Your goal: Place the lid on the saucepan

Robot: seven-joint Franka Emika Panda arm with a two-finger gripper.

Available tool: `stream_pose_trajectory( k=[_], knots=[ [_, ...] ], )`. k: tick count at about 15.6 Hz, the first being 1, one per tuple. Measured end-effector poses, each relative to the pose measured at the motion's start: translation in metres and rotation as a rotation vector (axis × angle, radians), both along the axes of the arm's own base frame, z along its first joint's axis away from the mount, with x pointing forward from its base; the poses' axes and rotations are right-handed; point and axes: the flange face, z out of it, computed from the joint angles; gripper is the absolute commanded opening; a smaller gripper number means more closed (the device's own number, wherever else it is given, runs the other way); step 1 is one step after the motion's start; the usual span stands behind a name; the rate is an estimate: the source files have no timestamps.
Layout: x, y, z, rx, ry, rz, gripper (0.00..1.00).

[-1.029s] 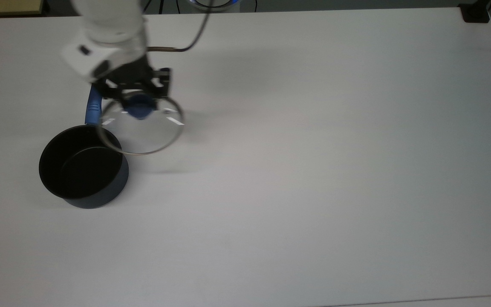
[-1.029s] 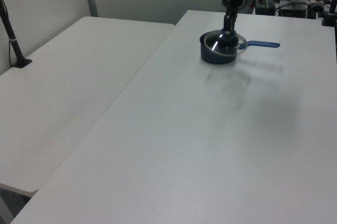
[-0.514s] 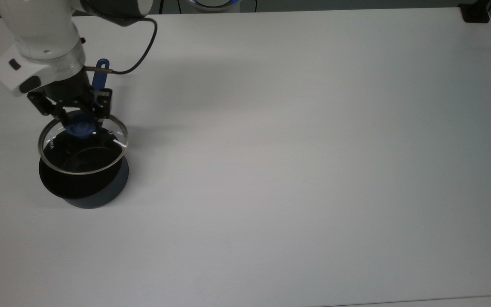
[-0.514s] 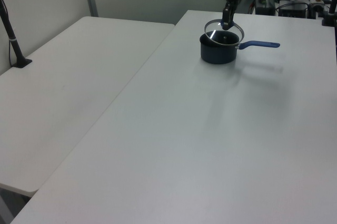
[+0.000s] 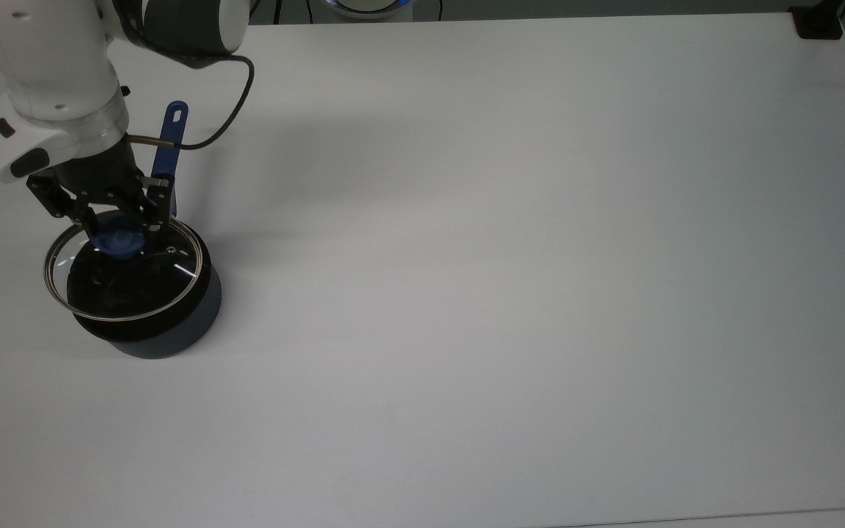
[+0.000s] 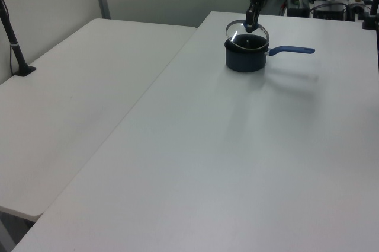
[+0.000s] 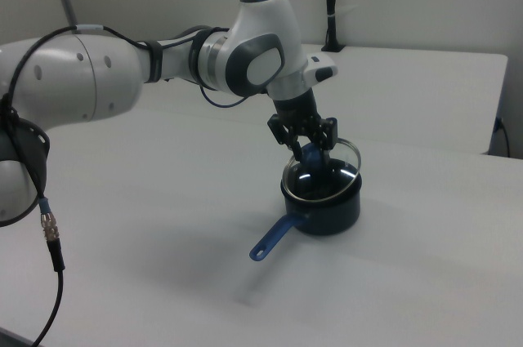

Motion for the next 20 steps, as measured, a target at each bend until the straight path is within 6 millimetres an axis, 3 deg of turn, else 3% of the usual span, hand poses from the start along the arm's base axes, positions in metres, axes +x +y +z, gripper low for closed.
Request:
stream_pose_trajectory(
  k=[5,9,15,16,17,20],
  knots=[
    [0.001,0.000,-0.005,0.001,0.006,0.001,0.48],
    [0.002,0.000,-0.008,0.002,0.011,0.001,0.70],
    [0.006,-0.001,-0.012,-0.006,-0.016,0.003,0.78],
    [0.007,-0.001,-0.012,-0.007,-0.019,0.004,0.86],
    [0.007,-0.001,-0.011,-0.008,-0.021,0.004,1.00],
    [0.009,0.004,0.005,0.000,-0.057,-0.042,1.00]
  ],
)
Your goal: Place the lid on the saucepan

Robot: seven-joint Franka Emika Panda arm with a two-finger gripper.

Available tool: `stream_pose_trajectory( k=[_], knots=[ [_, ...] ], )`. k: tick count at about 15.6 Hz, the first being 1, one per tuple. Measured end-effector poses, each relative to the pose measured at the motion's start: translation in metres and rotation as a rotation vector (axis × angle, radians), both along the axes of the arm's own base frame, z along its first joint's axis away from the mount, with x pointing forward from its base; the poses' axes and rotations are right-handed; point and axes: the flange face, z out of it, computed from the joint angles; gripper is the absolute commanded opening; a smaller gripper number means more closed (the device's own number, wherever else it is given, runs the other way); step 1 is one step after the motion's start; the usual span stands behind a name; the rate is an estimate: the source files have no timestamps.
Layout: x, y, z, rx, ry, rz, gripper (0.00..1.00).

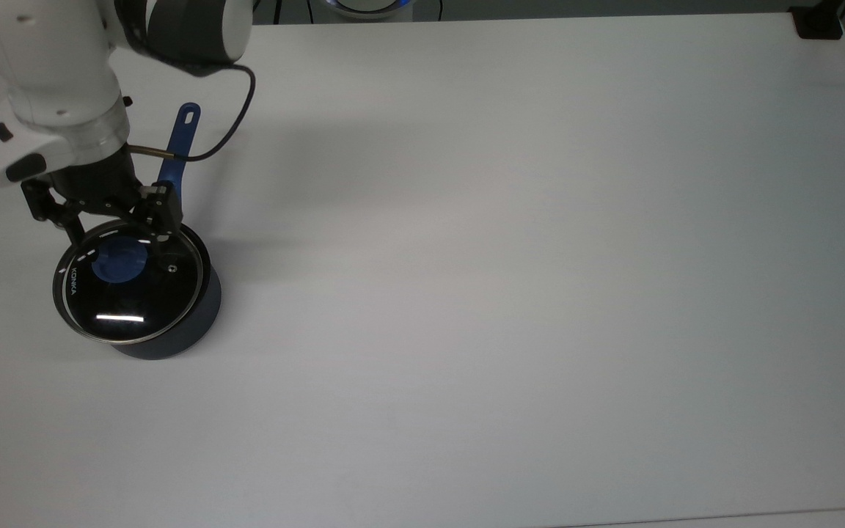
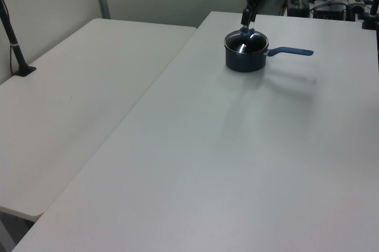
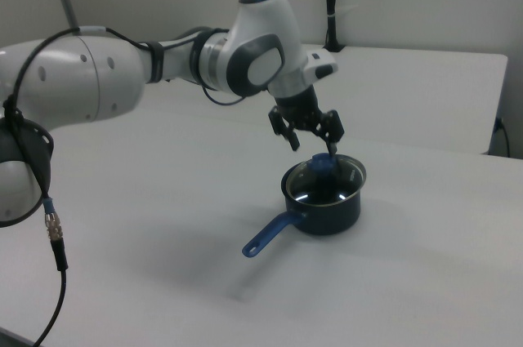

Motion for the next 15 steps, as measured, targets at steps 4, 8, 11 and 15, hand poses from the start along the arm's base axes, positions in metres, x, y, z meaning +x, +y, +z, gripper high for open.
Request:
stream_pose_trajectory(
  k=[4,8,11,15],
  knots=[
    [-0.003,0.060,0.033,0.035,0.005,-0.052,1.00],
    [-0.032,0.148,0.066,0.026,0.127,-0.101,1.00],
    [-0.076,0.195,0.085,0.032,0.153,-0.094,1.00],
    [-0.119,0.201,0.097,0.042,0.175,-0.082,1.00]
  ],
)
